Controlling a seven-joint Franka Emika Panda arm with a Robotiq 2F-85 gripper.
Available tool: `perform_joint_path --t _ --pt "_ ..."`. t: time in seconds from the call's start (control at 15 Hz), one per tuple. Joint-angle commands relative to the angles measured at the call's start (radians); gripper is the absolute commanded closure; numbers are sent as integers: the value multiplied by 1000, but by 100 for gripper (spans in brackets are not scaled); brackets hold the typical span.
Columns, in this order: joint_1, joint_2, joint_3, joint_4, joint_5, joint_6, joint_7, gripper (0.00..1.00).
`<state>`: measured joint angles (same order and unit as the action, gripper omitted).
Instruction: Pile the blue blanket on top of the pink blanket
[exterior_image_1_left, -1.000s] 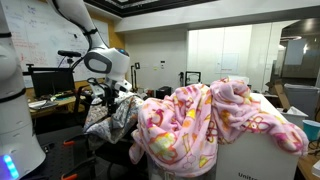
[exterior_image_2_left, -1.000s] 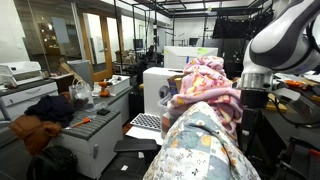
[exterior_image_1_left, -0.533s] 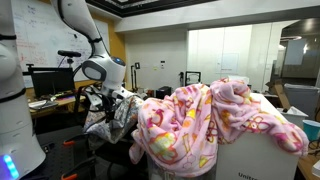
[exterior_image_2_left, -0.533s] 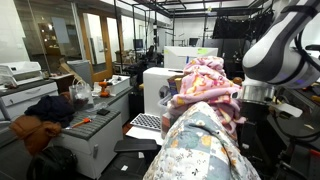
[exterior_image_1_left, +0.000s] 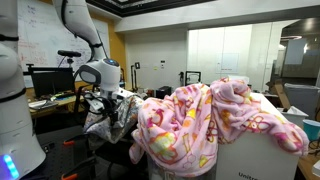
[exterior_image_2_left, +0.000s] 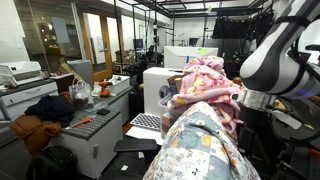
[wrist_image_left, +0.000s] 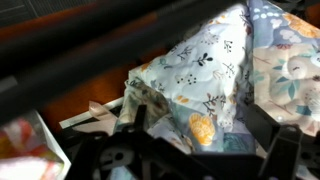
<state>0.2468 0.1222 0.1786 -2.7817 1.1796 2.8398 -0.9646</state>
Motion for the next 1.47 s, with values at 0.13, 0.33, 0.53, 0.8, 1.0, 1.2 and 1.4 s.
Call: perform_joint_path --t 0.13,0.33,0.53,0.8,1.0,1.2,1.4 --pt "8 9 66 30 281 11 -226 0" --pt "13 35 91 57 412 16 -347 0" --pt "20 70 106 77 521 28 -452 0" --pt "34 127 107 109 639 40 -583 0" --pt "45 169 103 136 711 39 -667 0" --pt "47 192 97 157 766 16 -747 26" --pt "41 202 96 167 794 7 -791 51"
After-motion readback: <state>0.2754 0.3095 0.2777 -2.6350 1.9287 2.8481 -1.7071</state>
